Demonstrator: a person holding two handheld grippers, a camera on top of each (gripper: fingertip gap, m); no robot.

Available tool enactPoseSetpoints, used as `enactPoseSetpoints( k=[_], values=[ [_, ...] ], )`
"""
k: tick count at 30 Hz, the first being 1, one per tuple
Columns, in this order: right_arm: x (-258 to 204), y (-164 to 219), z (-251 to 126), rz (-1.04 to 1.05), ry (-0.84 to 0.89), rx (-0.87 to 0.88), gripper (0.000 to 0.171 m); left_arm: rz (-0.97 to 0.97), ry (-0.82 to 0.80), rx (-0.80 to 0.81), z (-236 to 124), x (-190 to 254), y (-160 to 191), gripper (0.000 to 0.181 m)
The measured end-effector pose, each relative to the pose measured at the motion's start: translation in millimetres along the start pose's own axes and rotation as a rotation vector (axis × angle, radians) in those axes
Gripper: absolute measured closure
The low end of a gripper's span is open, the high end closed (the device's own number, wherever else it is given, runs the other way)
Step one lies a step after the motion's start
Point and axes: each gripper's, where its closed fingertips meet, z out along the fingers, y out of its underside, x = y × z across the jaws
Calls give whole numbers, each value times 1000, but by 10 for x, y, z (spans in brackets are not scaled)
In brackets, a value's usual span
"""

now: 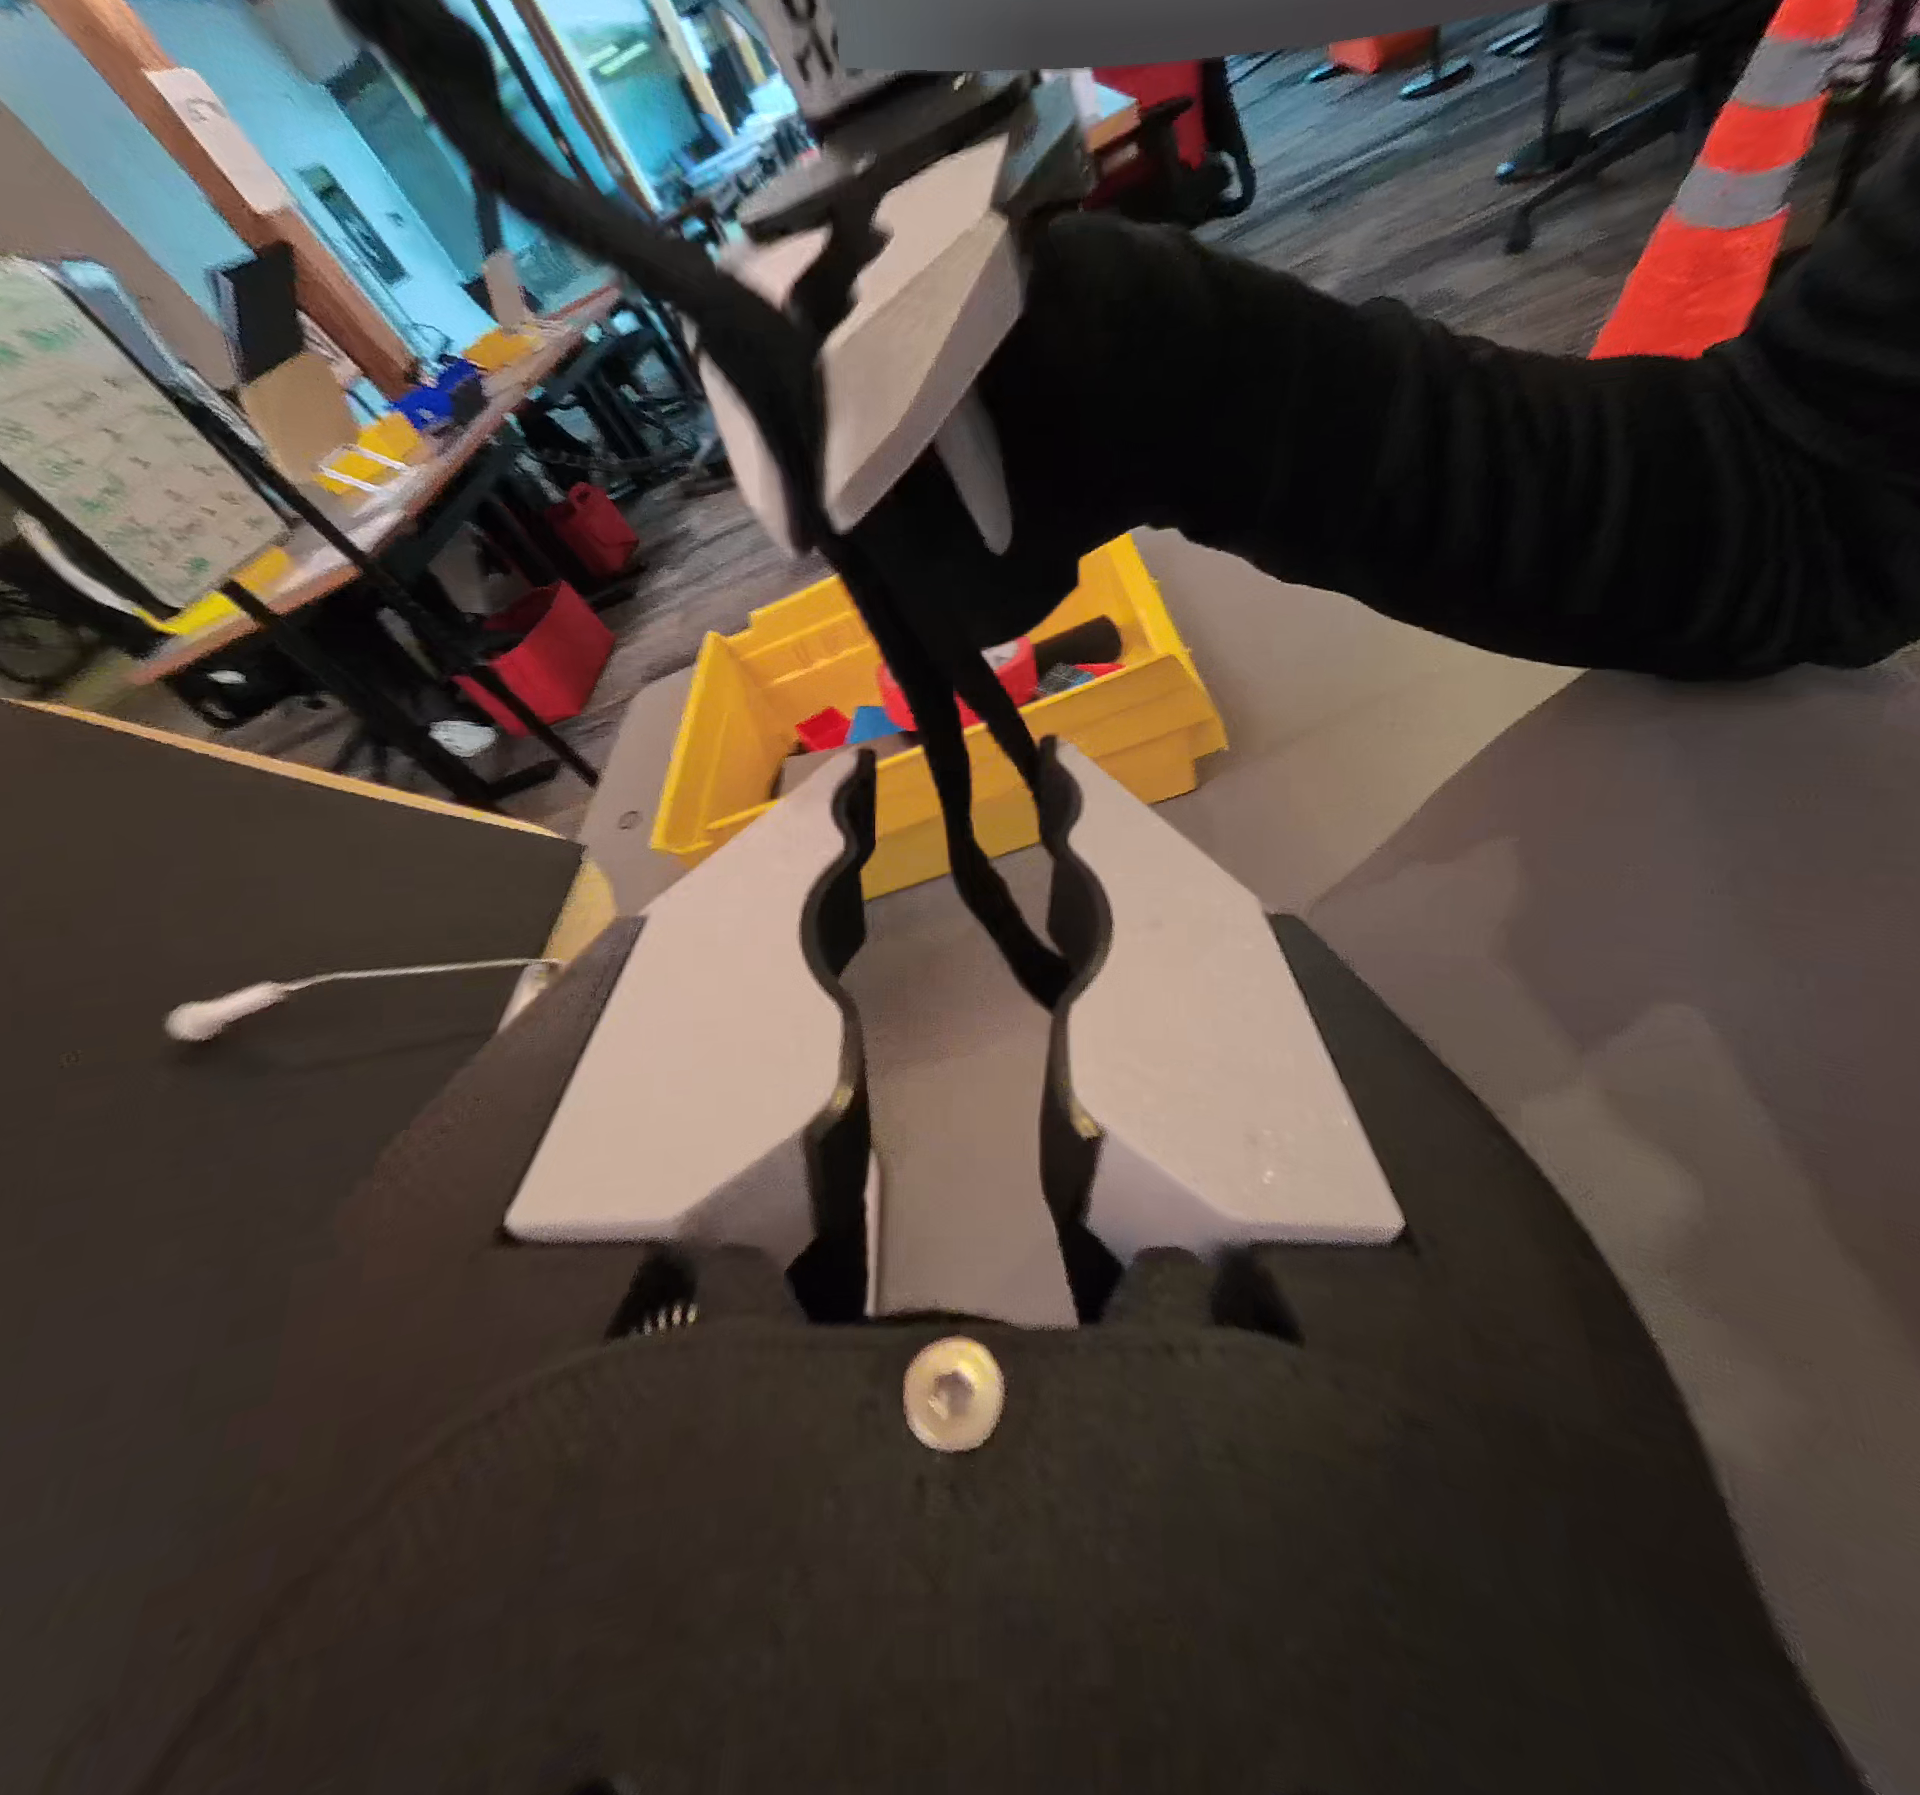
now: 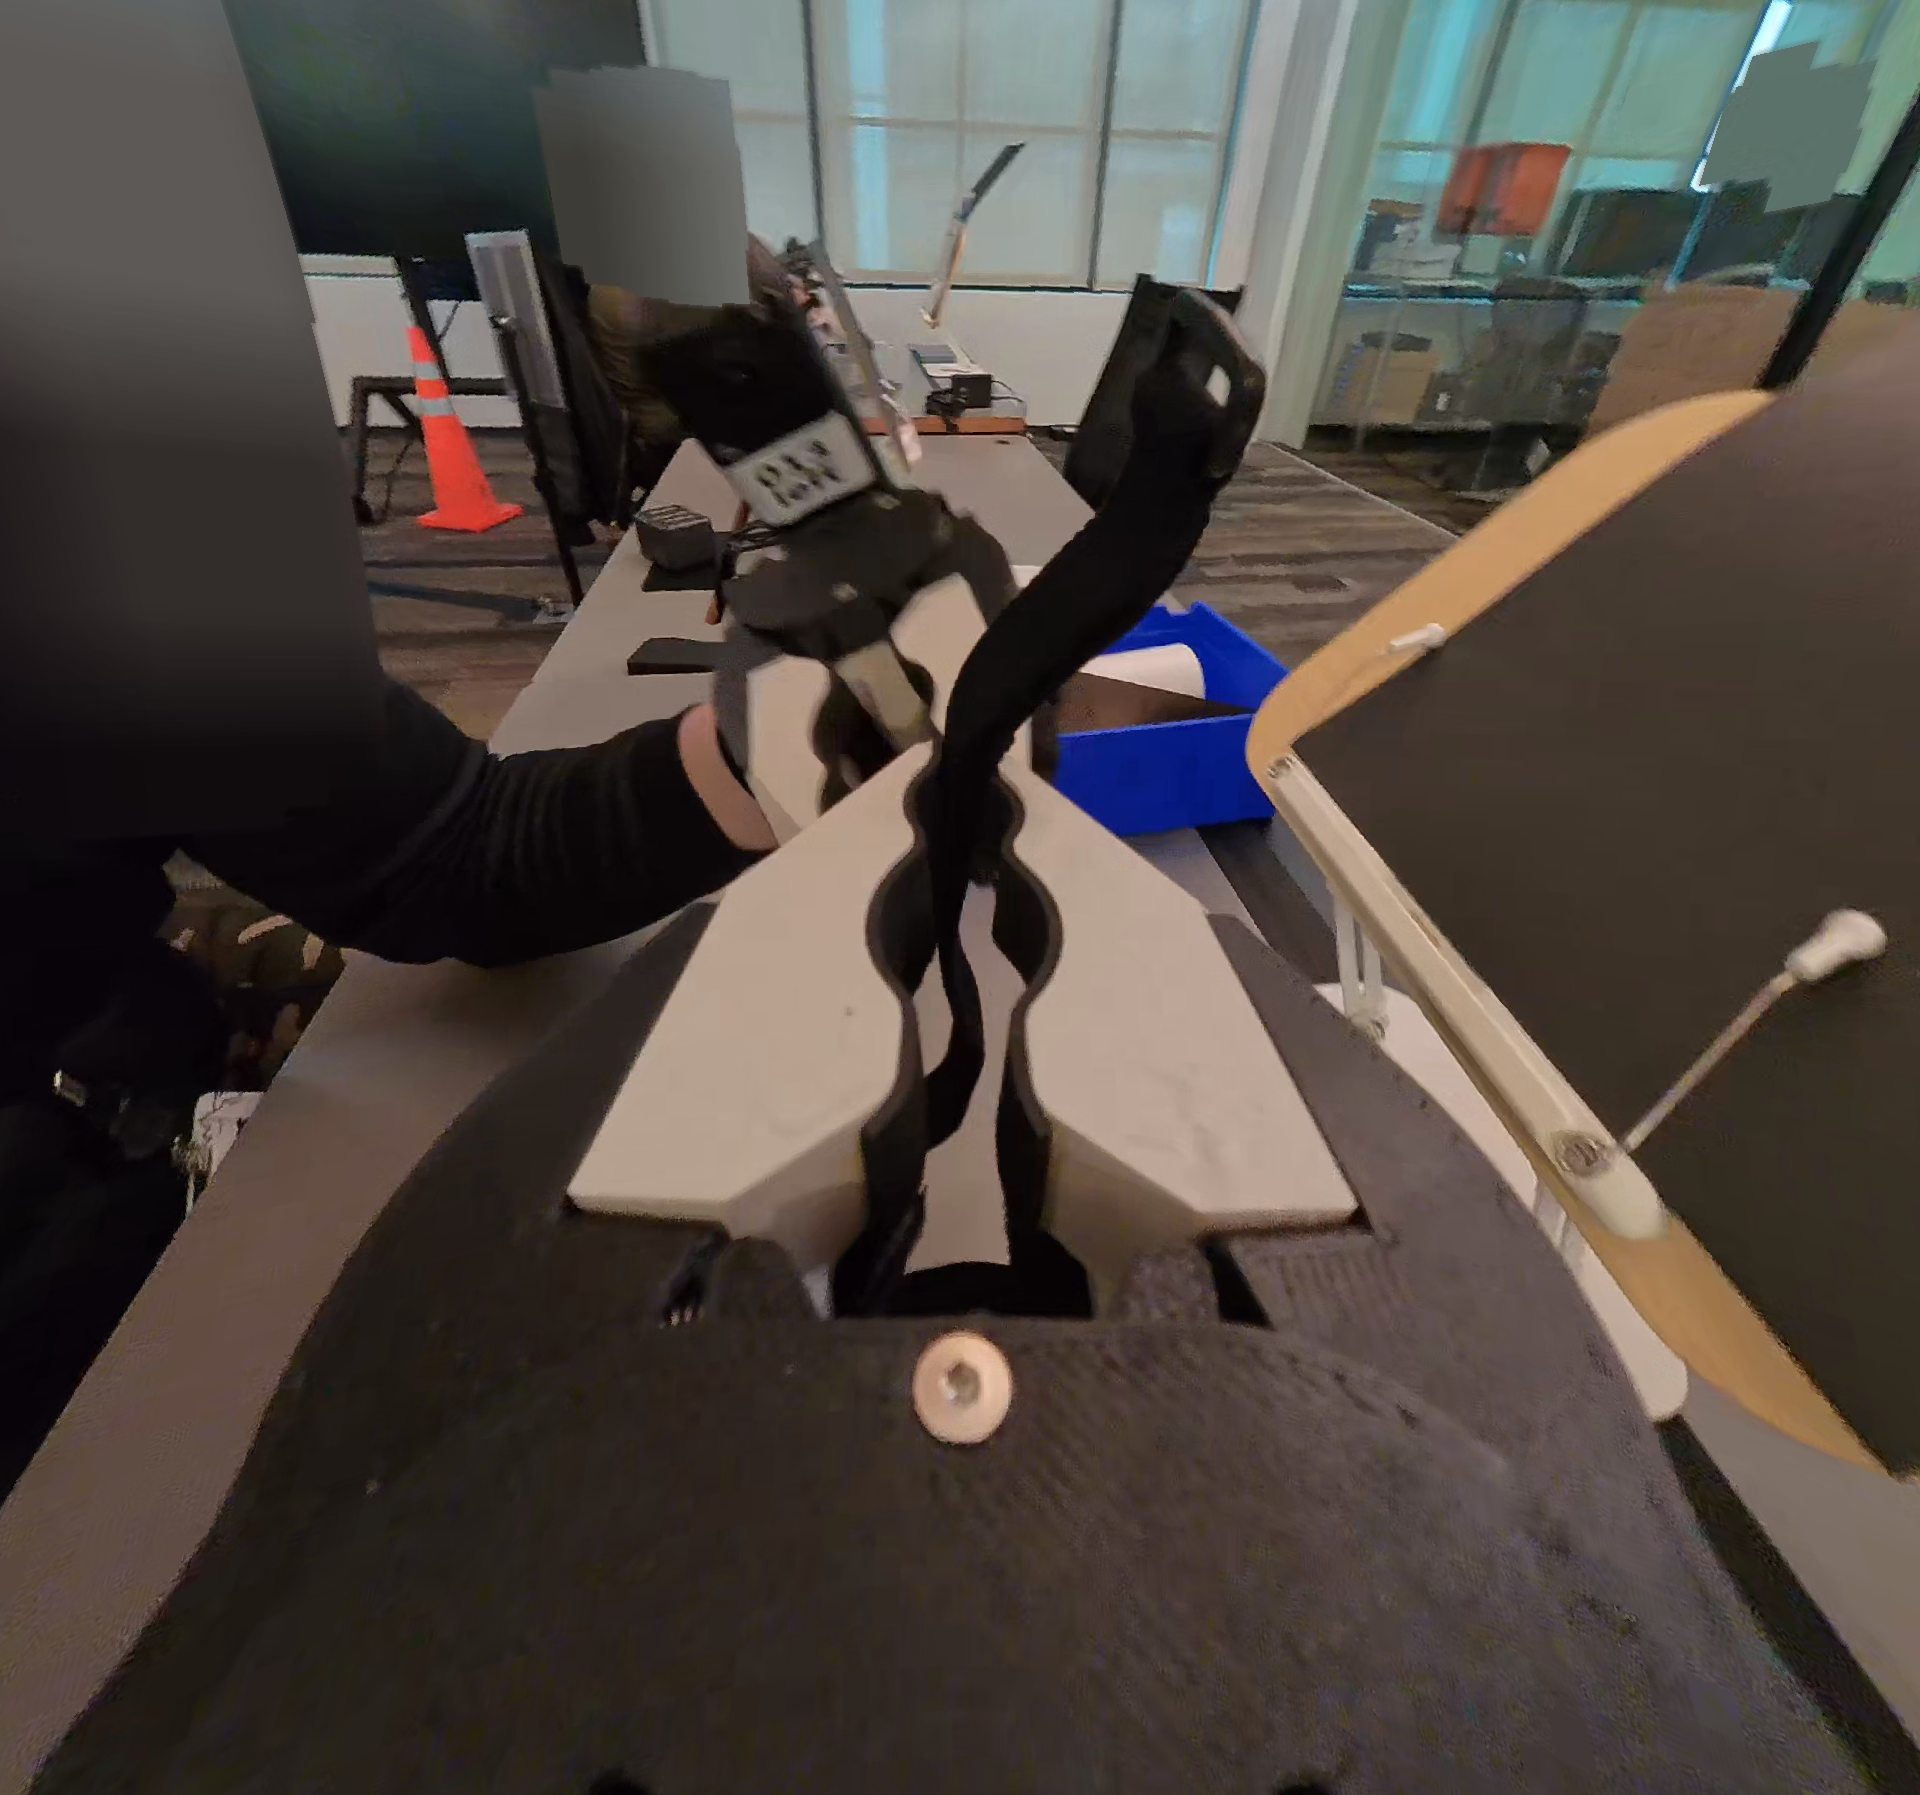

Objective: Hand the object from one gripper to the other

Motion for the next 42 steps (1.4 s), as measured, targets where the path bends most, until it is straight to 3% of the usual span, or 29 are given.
enactPoseSetpoints(
  k=[4,8,14,20,23,28,30,31,37,42],
  values=[
    [82,107,-61,77,-2,-36,171,247,-243,3,-299,-181,-366,141],
    [-57,333,24,141,-109,-132,170,631,-446,-163,-336,-188,-505,135],
    [-244,477,86,197,-266,-162,170,844,-449,-367,-215,-186,-122,133],
    [-397,607,172,224,-362,-212,171,1027,-508,-374,-181,-104,-65,126],
    [-428,657,194,253,-402,-217,171,1076,-505,-400,-140,-46,5,138],
    [-559,732,250,258,-469,-253,170,1054,-480,-407,-114,-33,98,179],
    [-558,738,260,247,-465,-254,167,1033,-472,-408,-119,-29,115,180],
    [-544,724,263,236,-452,-245,155,981,-464,-410,-120,-43,133,181],
    [-286,553,177,130,-269,-183,119,432,-385,-356,-142,-248,360,180],
    [-69,467,54,-11,-68,-221,121,144,-367,-369,-180,-412,625,180]
  ],
)
